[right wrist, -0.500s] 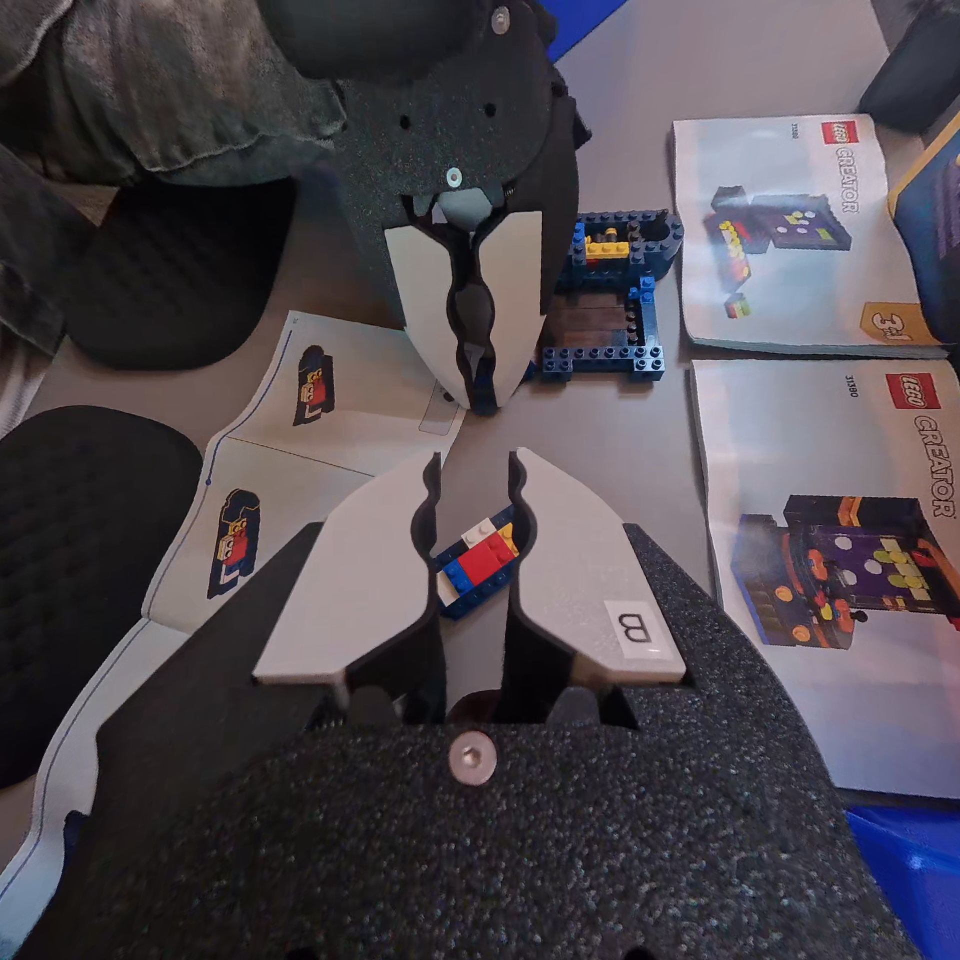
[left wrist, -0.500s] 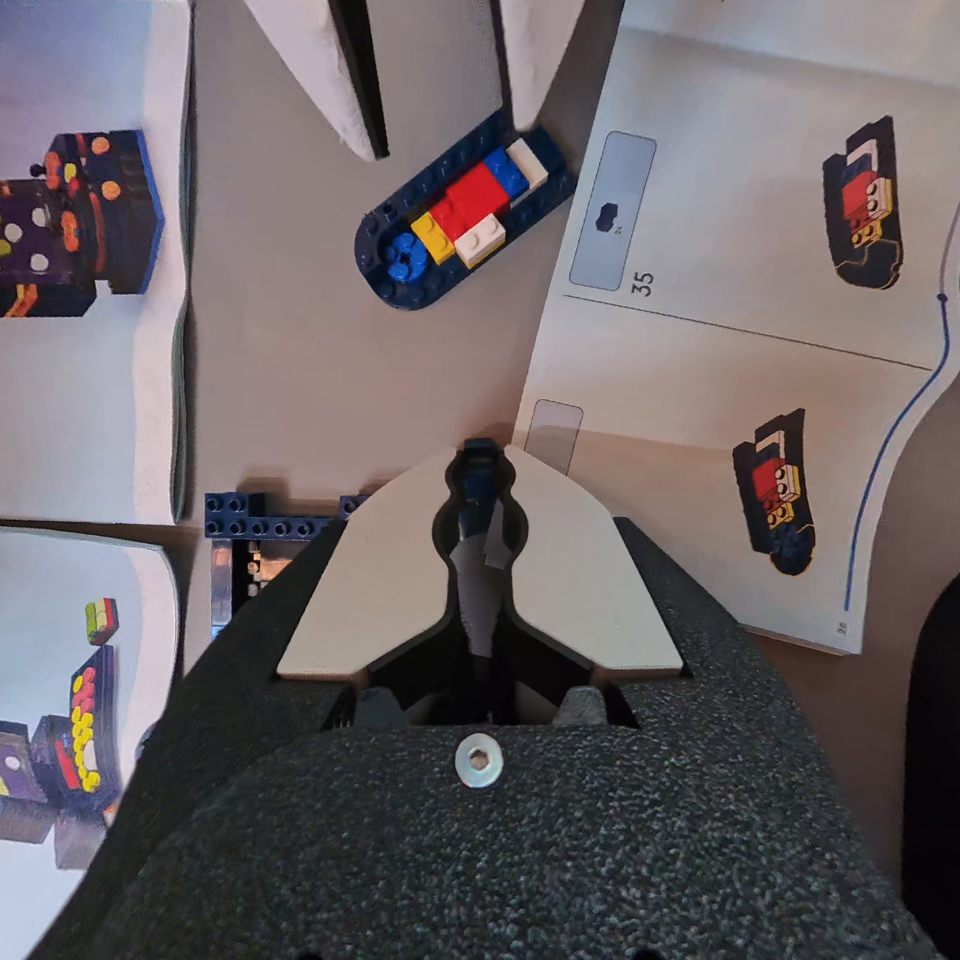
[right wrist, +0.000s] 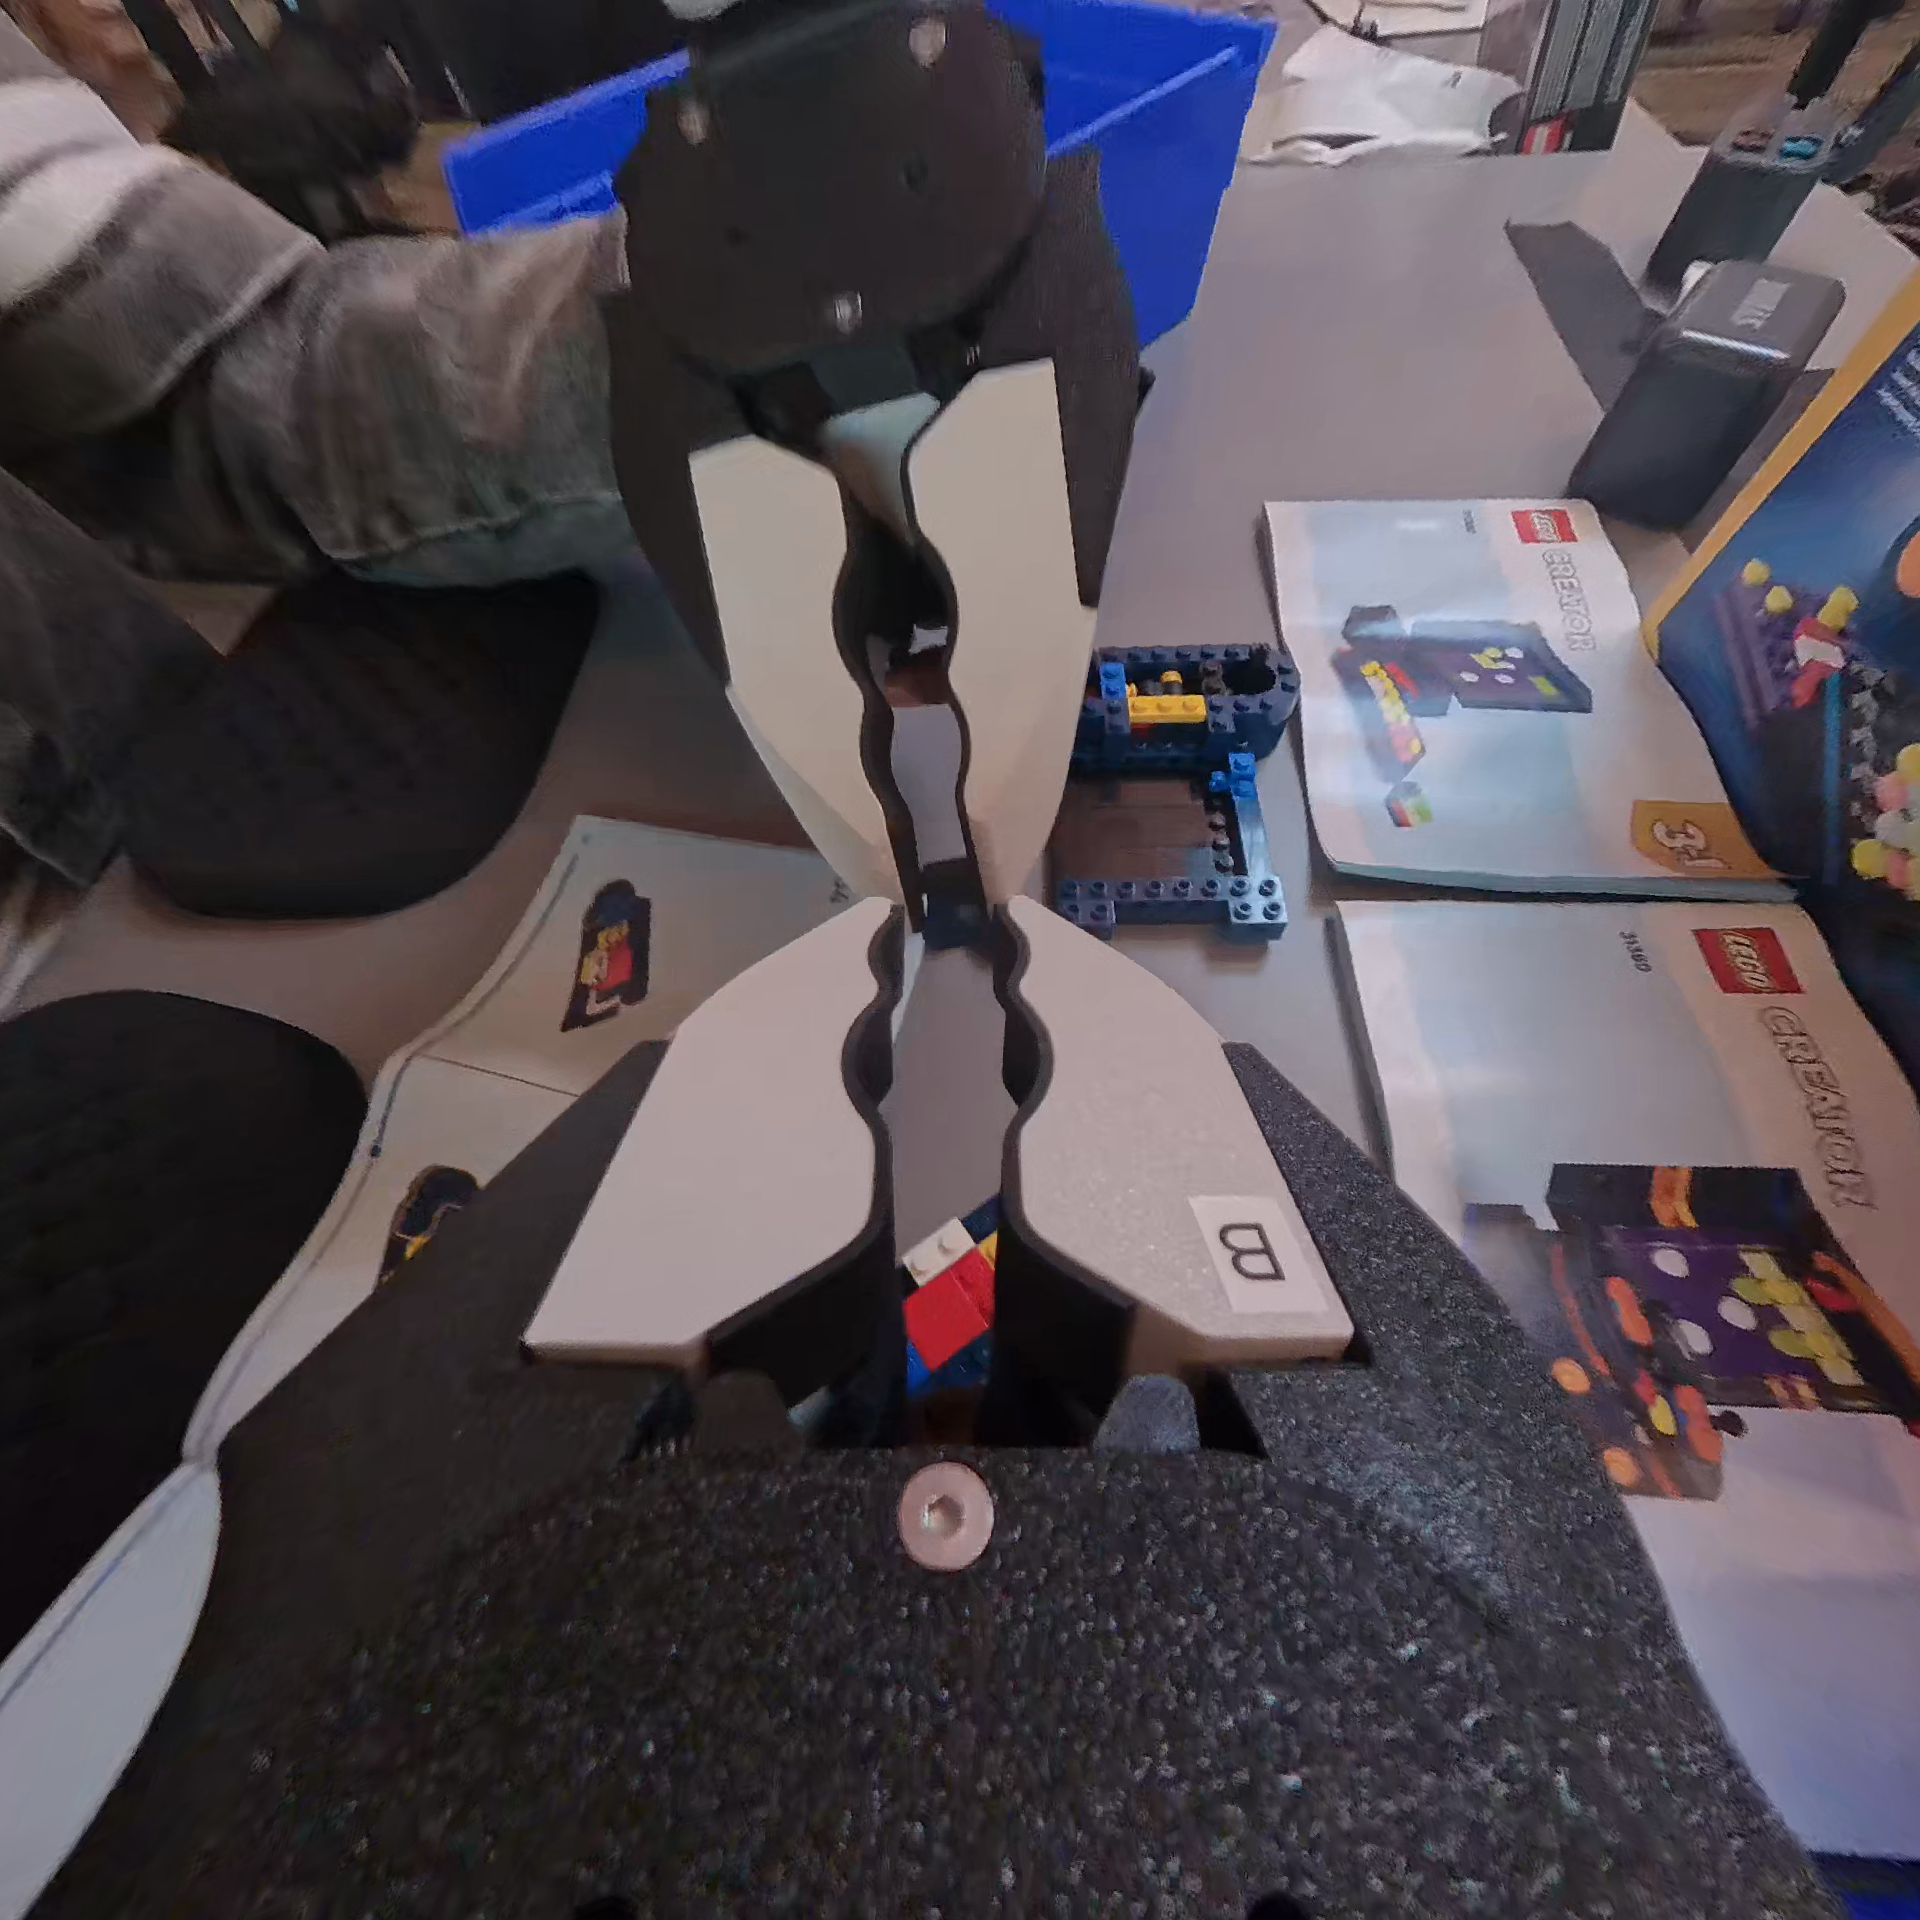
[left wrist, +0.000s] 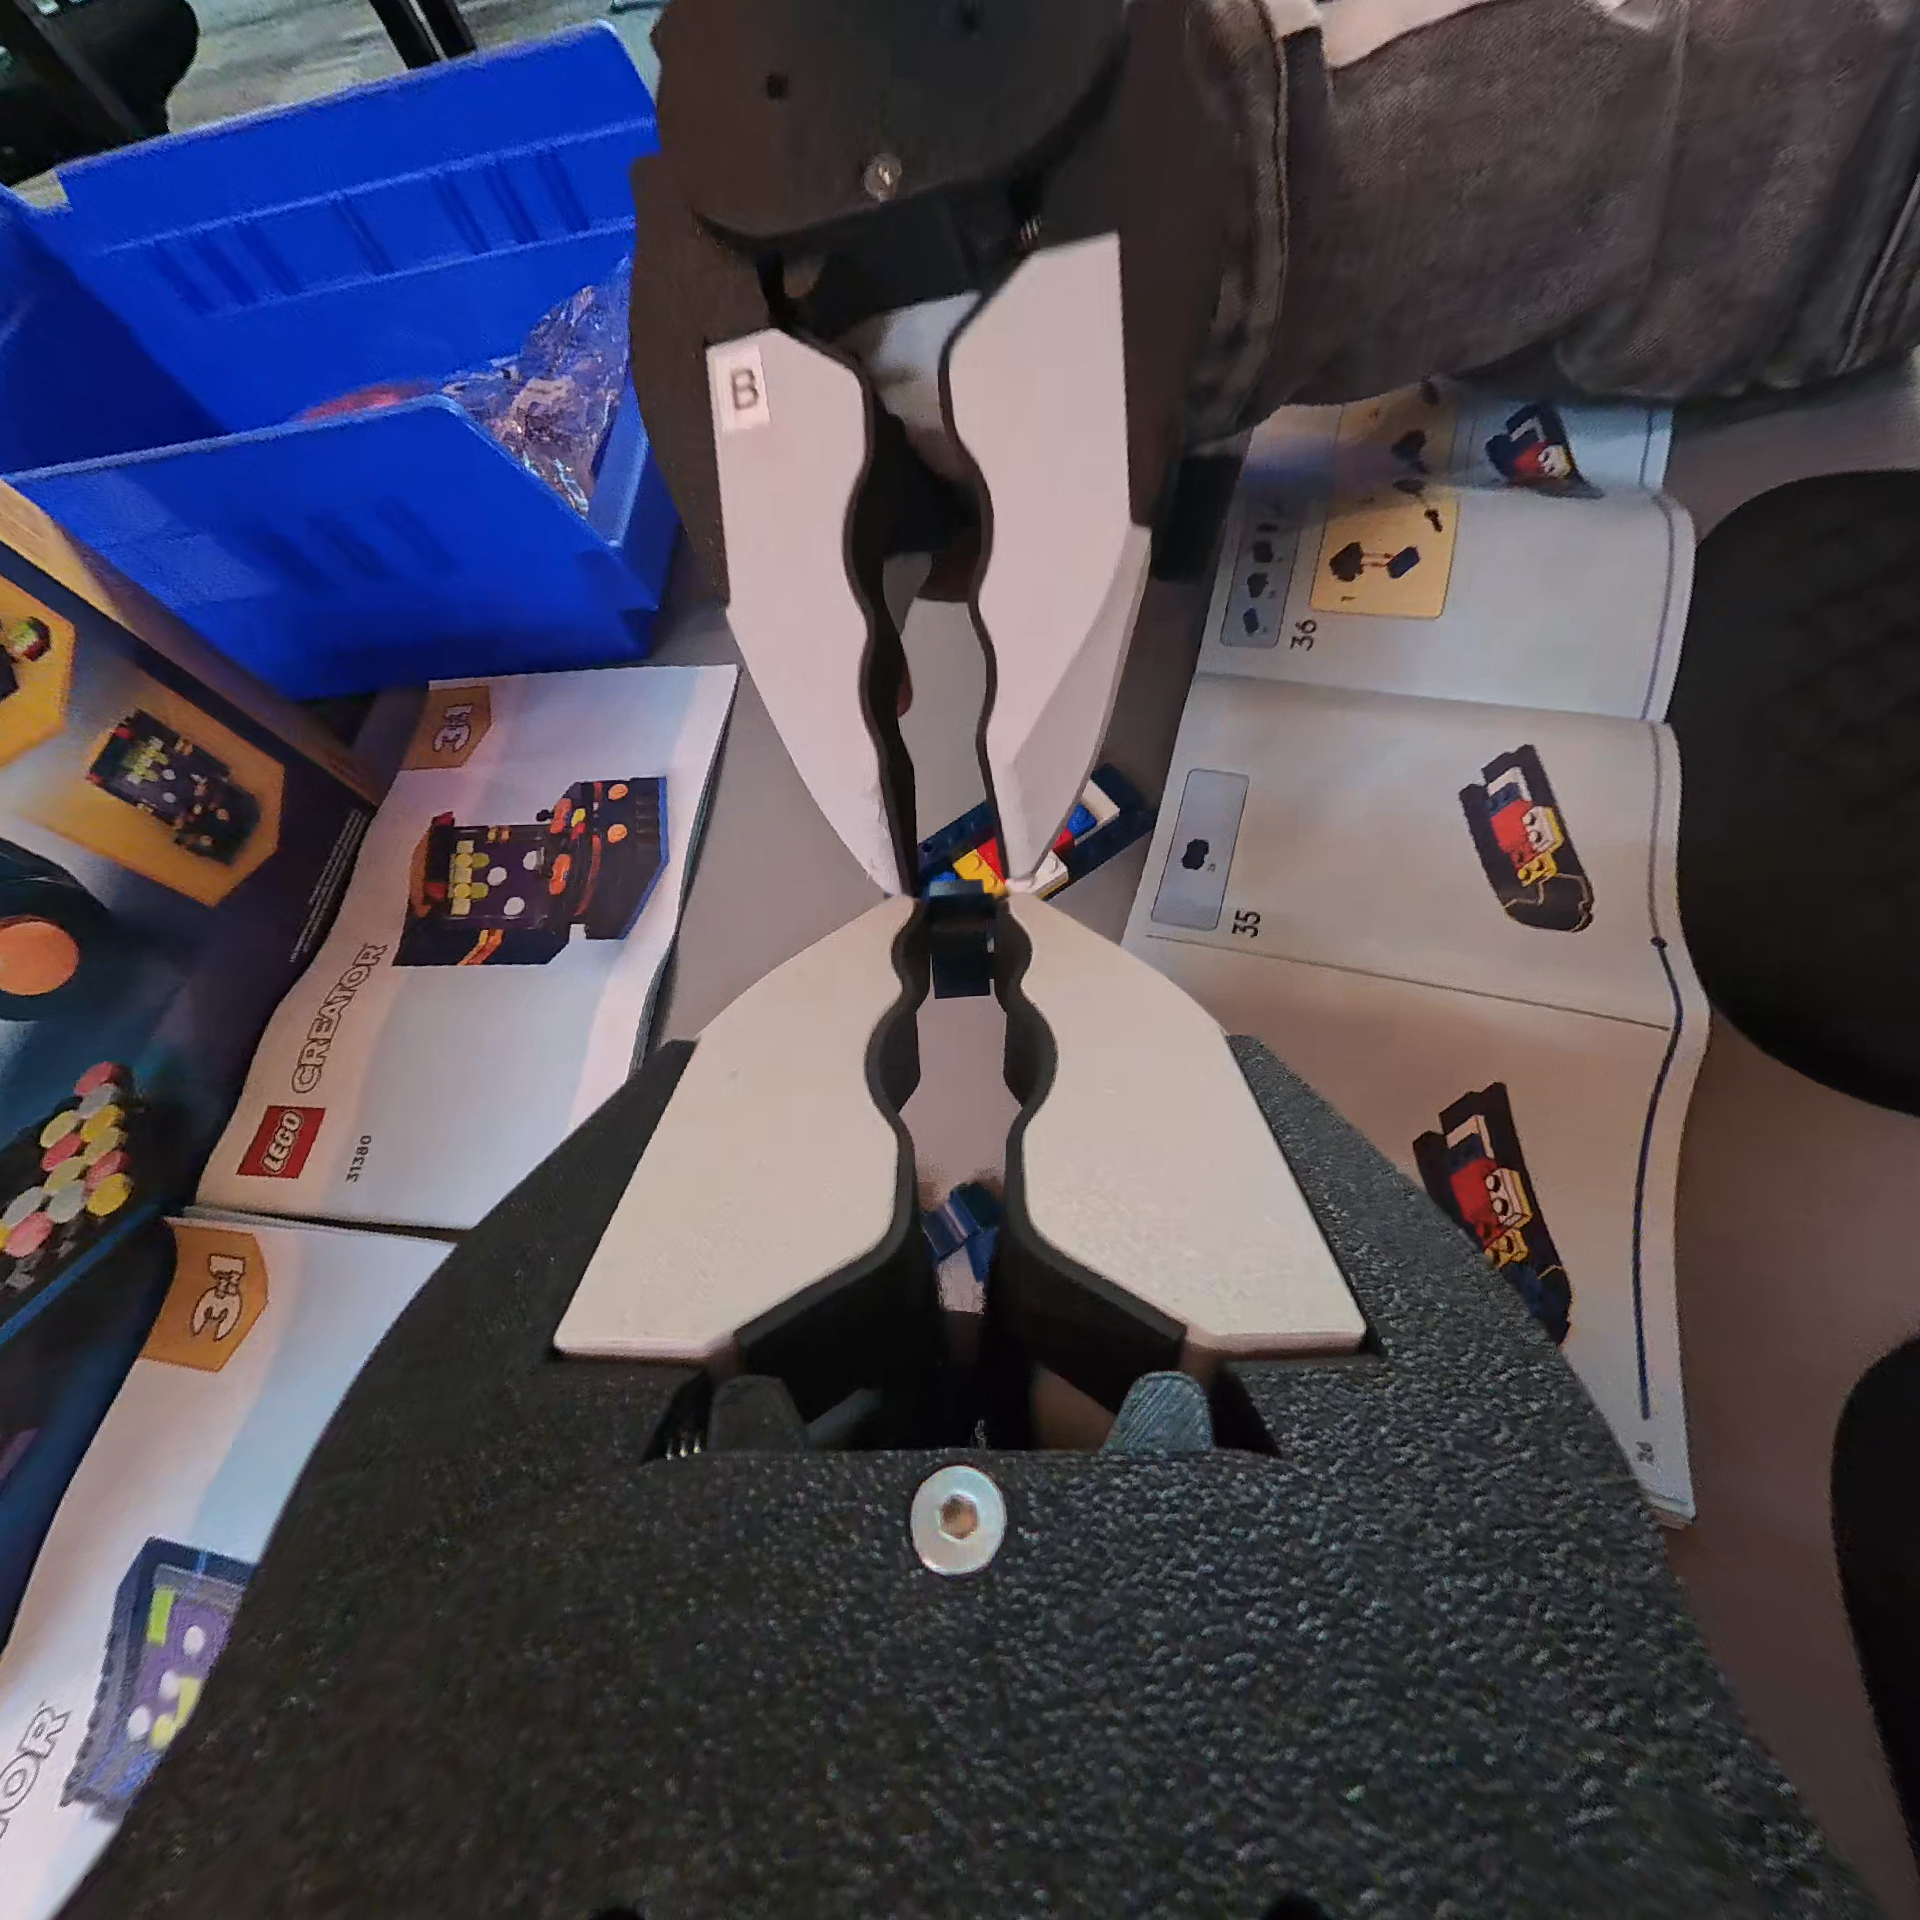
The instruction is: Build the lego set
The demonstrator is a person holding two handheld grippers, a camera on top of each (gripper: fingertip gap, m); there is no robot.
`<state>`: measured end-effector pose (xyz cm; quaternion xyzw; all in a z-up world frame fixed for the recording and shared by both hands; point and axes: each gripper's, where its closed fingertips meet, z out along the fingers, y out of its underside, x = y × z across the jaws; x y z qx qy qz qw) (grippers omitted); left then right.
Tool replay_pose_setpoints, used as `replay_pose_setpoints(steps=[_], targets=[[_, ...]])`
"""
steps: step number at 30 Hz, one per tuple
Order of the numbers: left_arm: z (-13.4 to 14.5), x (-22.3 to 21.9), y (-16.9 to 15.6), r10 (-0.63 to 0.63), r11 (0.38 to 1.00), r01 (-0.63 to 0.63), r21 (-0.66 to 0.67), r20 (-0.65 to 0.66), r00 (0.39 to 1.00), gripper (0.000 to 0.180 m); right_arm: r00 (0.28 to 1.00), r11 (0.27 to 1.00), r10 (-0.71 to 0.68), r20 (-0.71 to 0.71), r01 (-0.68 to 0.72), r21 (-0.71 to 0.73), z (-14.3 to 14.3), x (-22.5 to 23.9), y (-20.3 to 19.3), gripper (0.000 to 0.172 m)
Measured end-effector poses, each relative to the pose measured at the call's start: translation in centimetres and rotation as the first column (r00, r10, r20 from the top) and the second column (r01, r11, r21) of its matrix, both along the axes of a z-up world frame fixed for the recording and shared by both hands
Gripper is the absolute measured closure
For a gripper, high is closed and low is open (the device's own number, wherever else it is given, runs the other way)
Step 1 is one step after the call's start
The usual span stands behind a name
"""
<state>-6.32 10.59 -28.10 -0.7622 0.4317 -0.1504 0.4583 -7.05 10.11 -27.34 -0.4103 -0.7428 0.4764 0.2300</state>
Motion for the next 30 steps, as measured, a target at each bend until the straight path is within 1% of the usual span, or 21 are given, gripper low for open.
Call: replay_pose_setpoints(steps=[2,9,11,13,14,15,16,17,18,19,20,22,24,26,28,30], targets=[[0.4,0.0,0.0,0.006,1.0,-0.006,0.004,0.016,1.0,0.169,1.0,0.999,0.006,-0.004,-0.005,0.033,-0.2,0.1,0.0,0.156],[0.4,0.2,-0.2,-0.006,1.0,0.007,-0.015,0.035,0.999,0.17,0.999,0.999,0.023,-0.028,-0.022,0.042,-0.2,0.1,0.0,0.161],[0.6,0.1,0.0,-0.001,1.0,0.001,0.005,0.032,0.999,0.168,0.999,1.0,0.01,-0.032,-0.01,-0.016,0.1,0.0,0.1,0.163],[1.6,-0.2,0.6,0.028,0.997,-0.032,0.07,0.052,0.998,0.153,0.999,0.989,-0.026,-0.03,0.021,-0.149,0.9,-0.3,0.7,0.163],[2.3,-0.6,1.1,0.06,0.991,-0.067,0.118,0.061,0.996,0.145,0.998,0.974,-0.057,-0.03,0.048,-0.222,1.3,-0.5,1.2,0.163],[3.0,-1.2,1.8,0.109,0.976,-0.119,0.182,0.062,0.992,0.137,0.995,0.947,-0.098,-0.031,0.083,-0.309,1.8,-0.8,1.9,0.163],[3.9,-1.8,2.5,0.16,0.95,-0.172,0.259,0.067,0.985,0.13,0.989,0.901,-0.146,-0.03,0.12,-0.416,2.6,-1.1,2.7,0.163],[5.0,-2.4,3.0,0.207,0.914,-0.223,0.34,0.083,0.975,0.127,0.983,0.833,-0.18,-0.023,0.14,-0.536,3.5,-1.3,3.3,0.163],[6.0,-3.1,3.5,0.27,0.862,-0.287,0.418,0.102,0.958,0.127,0.98,0.749,-0.2,-0.007,0.149,-0.645,4.3,-1.4,3.9,0.163],[6.8,-3.8,3.9,0.337,0.801,-0.347,0.487,0.112,0.935,0.127,0.975,0.663,-0.224,0.007,0.157,-0.732,4.9,-1.5,4.6,0.163],[7.3,-4.3,4.1,0.381,0.753,-0.377,0.539,0.11,0.918,0.127,0.972,0.59,-0.236,0.018,0.158,-0.792,5.4,-1.6,5.0,0.163],[7.6,-4.5,4.3,0.437,0.695,-0.397,0.6,0.086,0.895,0.134,0.964,0.481,-0.259,0.058,0.181,-0.858,5.5,-1.8,5.7,0.163],[7.4,-4.2,4.4,0.459,0.676,-0.389,0.626,0.055,0.886,0.138,0.965,0.406,-0.251,0.078,0.178,-0.896,5.6,-2.0,5.7,0.163],[7.1,-4.0,4.5,0.476,0.669,-0.379,0.639,0.023,0.879,0.143,0.967,0.366,-0.239,0.091,0.177,-0.914,5.5,-2.3,5.4,0.163],[6.9,-4.1,4.7,0.501,0.66,-0.382,0.647,0.0,0.866,0.144,0.965,0.34,-0.243,0.102,0.183,-0.922,5.4,-2.6,5.2,0.163],[6.6,-4.4,4.9,0.533,0.651,-0.407,0.64,-0.004,0.846,0.145,0.964,0.287,-0.246,0.1,0.171,-0.943,5.7,-2.8,5.0,0.163]])
